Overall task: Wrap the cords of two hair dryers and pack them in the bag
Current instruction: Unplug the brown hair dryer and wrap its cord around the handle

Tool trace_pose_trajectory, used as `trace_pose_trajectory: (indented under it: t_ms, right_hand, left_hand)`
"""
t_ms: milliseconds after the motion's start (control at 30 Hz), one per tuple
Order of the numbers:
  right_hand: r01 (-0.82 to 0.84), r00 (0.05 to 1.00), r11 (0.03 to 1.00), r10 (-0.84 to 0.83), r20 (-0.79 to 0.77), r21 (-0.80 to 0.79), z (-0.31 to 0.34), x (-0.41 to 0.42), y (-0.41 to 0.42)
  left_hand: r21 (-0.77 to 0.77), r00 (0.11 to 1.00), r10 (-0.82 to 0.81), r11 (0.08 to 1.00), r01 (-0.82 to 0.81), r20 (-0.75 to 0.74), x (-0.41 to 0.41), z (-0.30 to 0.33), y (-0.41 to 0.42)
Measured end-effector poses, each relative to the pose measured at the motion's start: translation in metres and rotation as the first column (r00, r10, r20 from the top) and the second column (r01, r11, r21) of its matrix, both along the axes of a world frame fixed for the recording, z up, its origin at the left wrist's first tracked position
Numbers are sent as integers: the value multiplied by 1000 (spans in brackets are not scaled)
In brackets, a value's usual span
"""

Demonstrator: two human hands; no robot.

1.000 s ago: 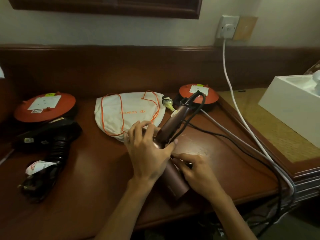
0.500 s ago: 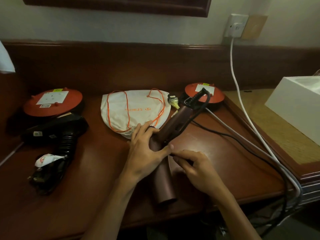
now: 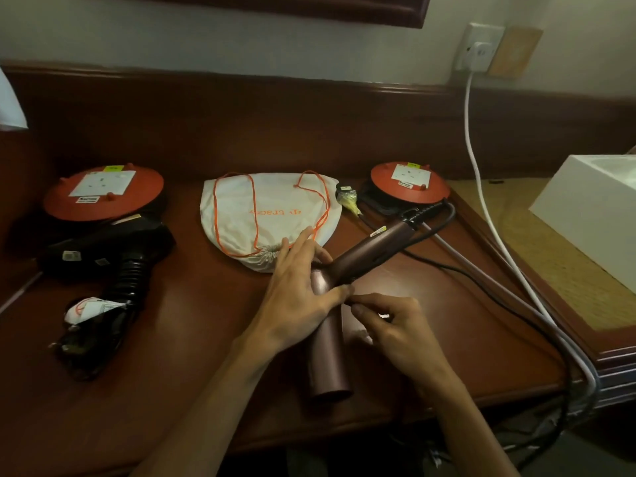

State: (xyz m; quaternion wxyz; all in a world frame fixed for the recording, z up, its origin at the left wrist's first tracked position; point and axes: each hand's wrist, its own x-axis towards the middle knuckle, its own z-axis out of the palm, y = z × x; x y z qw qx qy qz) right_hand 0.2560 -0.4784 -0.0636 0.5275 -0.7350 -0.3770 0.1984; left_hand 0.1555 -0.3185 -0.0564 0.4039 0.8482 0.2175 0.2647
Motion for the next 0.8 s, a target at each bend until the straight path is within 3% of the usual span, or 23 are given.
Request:
trace_pose_trajectory:
  t_ms: [67, 167, 233, 267, 300, 367, 433, 500, 567, 667, 800]
  right_hand:
    - [-3, 961, 1000, -5, -278, -28, 4, 2, -4]
    - [-253, 690, 967, 197, -696, 22, 6, 13, -30]
    - [-375, 523, 921, 308, -795, 110, 7, 23, -59]
    - [-405, 499, 908, 321, -805, 110, 8, 31, -73]
    - [-421, 521, 904, 307, -796, 74, 10, 42, -85]
    - [-416, 684, 905, 246, -687, -91, 18, 64, -96]
    - [-336, 874, 894, 179, -452, -295, 28, 83, -87]
    - [-220, 964, 898, 140, -227, -381, 36, 104, -65]
    - [-211, 977, 884, 201, -66, -417, 44, 121, -38]
    - [-226, 945, 789, 320, 69, -572, 56, 133, 3]
    - [-337, 930, 758, 361, -71, -559, 95, 130, 40]
  left_hand:
    - [-1, 1000, -5, 1000, 5, 22, 2, 5, -1]
    - [1, 1000, -15, 1000, 15, 6, 3, 6, 6]
    - [-39, 1000, -18, 999, 18, 8, 1, 5, 16]
    - [-66, 999, -37, 997, 37, 14, -1, 5, 21]
    - [-86, 997, -68, 994, 70, 20, -2, 5, 25]
    - [-61, 988, -153, 986, 154, 13, -2, 6, 27]
    - [11, 973, -227, 974, 228, -28, 0, 8, 29]
    - [66, 952, -299, 951, 303, -70, 3, 10, 30]
    - [97, 924, -357, 924, 371, -134, 1, 15, 27]
    - [229, 883, -369, 869, 438, -290, 0, 24, 15]
    - [264, 868, -251, 884, 386, -429, 9, 30, -3]
